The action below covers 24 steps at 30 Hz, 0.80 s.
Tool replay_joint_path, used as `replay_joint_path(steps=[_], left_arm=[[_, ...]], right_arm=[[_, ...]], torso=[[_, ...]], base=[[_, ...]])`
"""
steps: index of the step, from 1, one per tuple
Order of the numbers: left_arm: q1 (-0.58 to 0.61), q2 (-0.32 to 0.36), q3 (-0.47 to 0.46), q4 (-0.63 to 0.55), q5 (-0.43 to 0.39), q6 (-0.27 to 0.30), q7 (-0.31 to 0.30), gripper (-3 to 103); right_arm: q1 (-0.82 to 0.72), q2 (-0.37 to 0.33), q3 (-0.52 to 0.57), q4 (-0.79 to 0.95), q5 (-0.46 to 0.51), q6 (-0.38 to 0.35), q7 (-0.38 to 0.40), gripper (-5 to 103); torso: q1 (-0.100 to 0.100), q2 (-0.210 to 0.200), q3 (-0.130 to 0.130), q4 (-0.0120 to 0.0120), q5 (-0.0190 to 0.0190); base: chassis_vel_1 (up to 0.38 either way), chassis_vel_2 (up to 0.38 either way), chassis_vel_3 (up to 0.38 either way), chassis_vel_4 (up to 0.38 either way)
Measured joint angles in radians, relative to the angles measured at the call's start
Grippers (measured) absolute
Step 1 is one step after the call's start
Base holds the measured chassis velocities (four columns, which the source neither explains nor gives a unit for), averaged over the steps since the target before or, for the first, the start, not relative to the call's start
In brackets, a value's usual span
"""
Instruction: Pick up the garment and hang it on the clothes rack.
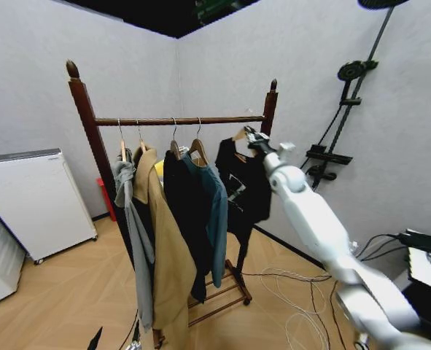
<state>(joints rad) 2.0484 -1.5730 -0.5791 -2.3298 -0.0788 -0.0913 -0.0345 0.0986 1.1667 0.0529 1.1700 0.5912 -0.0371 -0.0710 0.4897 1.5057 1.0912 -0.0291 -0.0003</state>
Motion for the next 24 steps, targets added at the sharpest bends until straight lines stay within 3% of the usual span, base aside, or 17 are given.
replay_joint_path(steps=[4,9,18,22,24], left_arm=[[0.000,0.000,0.000,0.000,0.000,0.000,0.000,100],[0.000,0.000,0.000,0.000,0.000,0.000,0.000,100],[0.000,0.000,0.000,0.000,0.000,0.000,0.000,100],[0.000,0.000,-0.001,0.000,0.000,0.000,-0.001,100],[0.000,0.000,0.000,0.000,0.000,0.000,0.001,100]], right_arm=[[0.085,0.076,-0.028,-0.134,-0.018,0.007,-0.013,9],[0.087,0.094,-0.029,-0.153,-0.009,-0.019,-0.001,9],[-0.021,0.048,-0.008,-0.041,0.041,-0.095,0.034,7],[-0.077,-0.006,0.012,0.044,0.090,-0.136,0.055,19],[-0.093,-0.041,0.025,0.088,0.106,-0.143,0.067,25]], torso=[[0.000,0.000,0.000,0.0000,0.0000],[0.000,0.000,0.000,0.0000,0.0001],[0.000,0.001,-0.001,0.0005,-0.0003],[0.000,0.000,0.001,0.0009,0.0017],[0.001,0.000,0.000,0.0000,0.0009]], base=[[0.000,0.000,0.000,0.000],[0.000,0.000,0.000,0.000],[0.000,0.000,0.000,0.000],[0.000,0.000,0.000,0.000],[0.000,0.000,0.000,0.000]])
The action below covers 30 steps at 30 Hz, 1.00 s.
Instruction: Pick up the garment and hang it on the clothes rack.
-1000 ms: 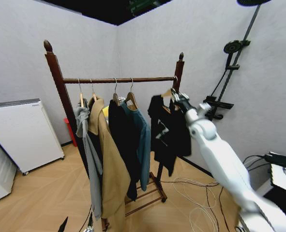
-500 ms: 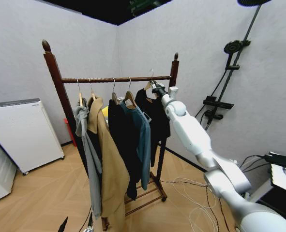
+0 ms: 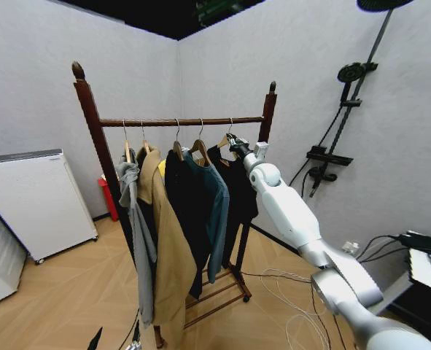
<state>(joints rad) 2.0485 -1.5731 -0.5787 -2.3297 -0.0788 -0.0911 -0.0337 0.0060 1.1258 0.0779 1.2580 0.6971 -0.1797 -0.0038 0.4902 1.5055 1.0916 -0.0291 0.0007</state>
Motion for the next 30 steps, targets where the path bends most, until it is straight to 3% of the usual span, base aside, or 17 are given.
replay_joint_path(steps=[2,3,7,10,14,15,18,19,21,22,24,25,27,28,30], left_arm=[[0.000,0.000,0.000,0.000,0.000,0.000,-0.001,100],[0.000,0.000,0.000,0.000,0.000,0.000,-0.001,100],[0.000,0.000,0.000,0.000,0.000,0.000,-0.001,100],[0.000,0.000,0.000,0.000,0.000,0.000,0.000,100],[0.000,0.000,0.000,0.000,0.000,0.000,-0.001,100],[0.000,0.000,0.000,0.000,0.000,0.000,-0.001,100],[0.000,0.000,0.000,0.000,0.000,0.000,-0.001,100],[0.000,0.000,0.000,0.000,0.000,0.000,-0.001,100],[0.000,0.000,0.000,0.000,0.000,0.000,0.000,100],[0.000,0.000,0.000,0.000,0.000,0.000,0.000,100],[0.000,0.000,0.000,0.000,0.000,0.000,-0.001,100],[0.000,0.000,0.000,0.000,0.000,0.000,-0.001,100],[0.000,0.000,0.000,0.000,0.000,0.000,-0.001,100],[0.000,0.000,0.000,0.000,0.000,0.000,-0.001,100],[0.000,0.000,0.000,0.000,0.000,0.000,-0.001,100]], right_arm=[[-0.049,-0.088,0.022,0.101,0.022,-0.019,0.022,36],[-0.080,-0.129,0.038,0.147,0.022,-0.023,0.029,36],[-0.164,-0.198,0.085,0.245,0.022,-0.035,0.046,47],[-0.398,-0.297,0.213,0.446,0.035,-0.045,0.098,63],[-0.567,-0.328,0.331,0.559,0.035,-0.043,0.110,74],[-0.691,-0.334,0.411,0.626,0.029,-0.039,0.111,79],[-1.032,-0.292,0.586,0.779,0.016,-0.022,0.107,95],[-1.032,-0.292,0.586,0.779,0.016,-0.022,0.107,95],[-1.249,-0.240,0.664,0.872,0.001,0.008,0.095,100],[-1.249,-0.240,0.664,0.872,0.001,0.008,0.095,100],[-1.500,-0.173,0.689,0.944,-0.071,0.081,0.075,100],[-1.500,-0.173,0.689,0.944,-0.071,0.081,0.075,100],[-1.666,-0.101,0.679,0.976,-0.150,0.175,0.056,100],[-1.666,-0.101,0.679,0.976,-0.150,0.175,0.056,100],[-1.791,-0.047,0.656,1.014,-0.191,0.247,0.053,100]], torso=[[-0.001,0.001,-0.001,-0.0008,-0.0010],[-0.001,0.000,-0.001,-0.0009,-0.0004],[-0.001,0.000,-0.001,-0.0004,0.0000],[-0.001,0.000,-0.001,-0.0002,0.0000],[-0.001,0.000,-0.001,0.0000,-0.0005],[-0.001,0.001,-0.001,0.0000,-0.0010],[-0.001,0.000,-0.001,-0.0002,0.0001],[-0.001,0.000,-0.001,-0.0002,0.0001],[-0.001,0.000,-0.001,-0.0001,-0.0006],[-0.001,0.000,-0.001,-0.0001,-0.0006],[-0.001,0.001,-0.001,-0.0004,-0.0007],[-0.001,0.001,-0.001,-0.0004,-0.0007],[-0.001,0.001,-0.001,-0.0002,-0.0008],[-0.001,0.001,-0.001,-0.0002,-0.0008],[-0.001,0.001,-0.001,-0.0002,-0.0009]], base=[[0.000,0.000,0.000,0.000],[0.000,0.000,0.000,0.000],[0.000,0.000,0.000,0.000],[0.000,0.000,0.000,0.000],[0.000,0.000,0.000,0.000],[0.000,0.000,0.000,0.000],[0.000,0.000,0.000,0.000],[0.000,0.000,0.000,0.000],[0.000,0.000,0.000,0.000],[0.000,0.000,0.000,0.000],[0.000,0.000,0.000,0.000],[0.000,0.000,0.000,0.000],[0.000,0.000,0.000,0.000],[0.000,0.000,0.000,0.000],[0.000,0.000,0.000,0.000]])
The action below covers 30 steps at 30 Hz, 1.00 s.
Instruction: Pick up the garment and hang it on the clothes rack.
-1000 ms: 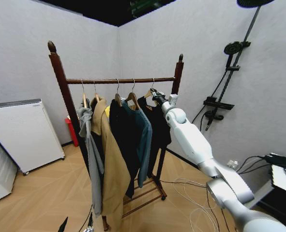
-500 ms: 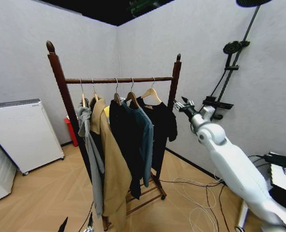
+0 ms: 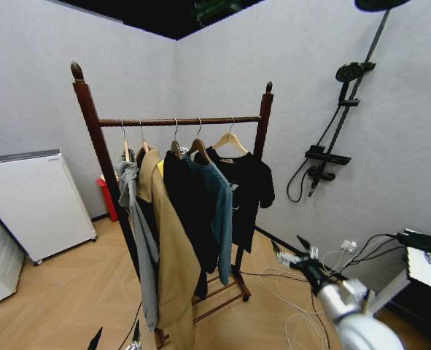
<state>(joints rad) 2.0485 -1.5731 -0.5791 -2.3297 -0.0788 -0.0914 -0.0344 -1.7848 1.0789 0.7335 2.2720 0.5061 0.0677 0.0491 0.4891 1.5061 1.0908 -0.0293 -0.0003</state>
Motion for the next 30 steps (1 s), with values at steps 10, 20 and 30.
replay_joint_path(steps=[10,20,30], left_arm=[[0.000,0.000,0.000,0.000,0.000,0.000,0.000,100],[0.000,0.000,0.000,0.000,0.000,0.000,0.000,100],[0.000,0.000,0.000,0.000,0.000,0.000,0.000,100]], right_arm=[[-0.081,0.114,-0.040,0.061,-0.074,0.046,0.032,100],[-0.069,0.113,-0.043,0.058,-0.074,0.042,0.033,100],[-0.063,0.111,-0.044,0.055,-0.072,0.039,0.033,100]], torso=[[0.000,0.000,0.000,0.0002,0.0000],[0.000,0.000,0.000,0.0002,0.0002],[0.001,0.000,0.000,0.0002,0.0002]], base=[[0.000,0.000,0.000,0.000],[0.000,0.000,0.000,0.000],[-0.001,-0.013,0.001,0.011]])
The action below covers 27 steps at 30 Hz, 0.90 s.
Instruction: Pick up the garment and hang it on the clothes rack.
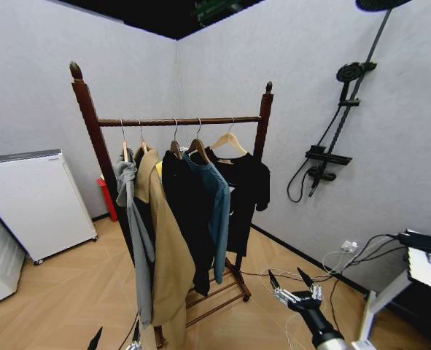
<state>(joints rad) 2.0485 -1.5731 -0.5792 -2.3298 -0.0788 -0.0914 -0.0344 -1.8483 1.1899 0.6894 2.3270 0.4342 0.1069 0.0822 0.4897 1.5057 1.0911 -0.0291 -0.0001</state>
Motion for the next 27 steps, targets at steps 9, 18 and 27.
replay_joint_path(steps=[9,18,27], left_arm=[[0.000,0.000,0.000,0.000,0.000,0.000,0.000,100],[0.000,0.000,0.001,0.000,0.000,0.000,0.001,100],[0.000,0.000,0.000,0.000,0.000,0.000,0.000,100]], right_arm=[[0.002,-0.001,0.000,-0.002,0.001,-0.001,0.000,100],[0.003,-0.001,-0.001,-0.002,0.002,-0.002,0.000,100],[0.003,-0.001,-0.001,-0.003,0.002,-0.002,0.000,100]], torso=[[-0.001,0.000,0.000,-0.0002,0.0007],[0.000,0.000,0.000,0.0003,0.0001],[0.000,0.000,0.000,0.0001,-0.0001]], base=[[-0.019,-0.208,0.027,0.192],[-0.042,-0.130,0.046,0.083],[-0.022,0.030,-0.051,-0.086]])
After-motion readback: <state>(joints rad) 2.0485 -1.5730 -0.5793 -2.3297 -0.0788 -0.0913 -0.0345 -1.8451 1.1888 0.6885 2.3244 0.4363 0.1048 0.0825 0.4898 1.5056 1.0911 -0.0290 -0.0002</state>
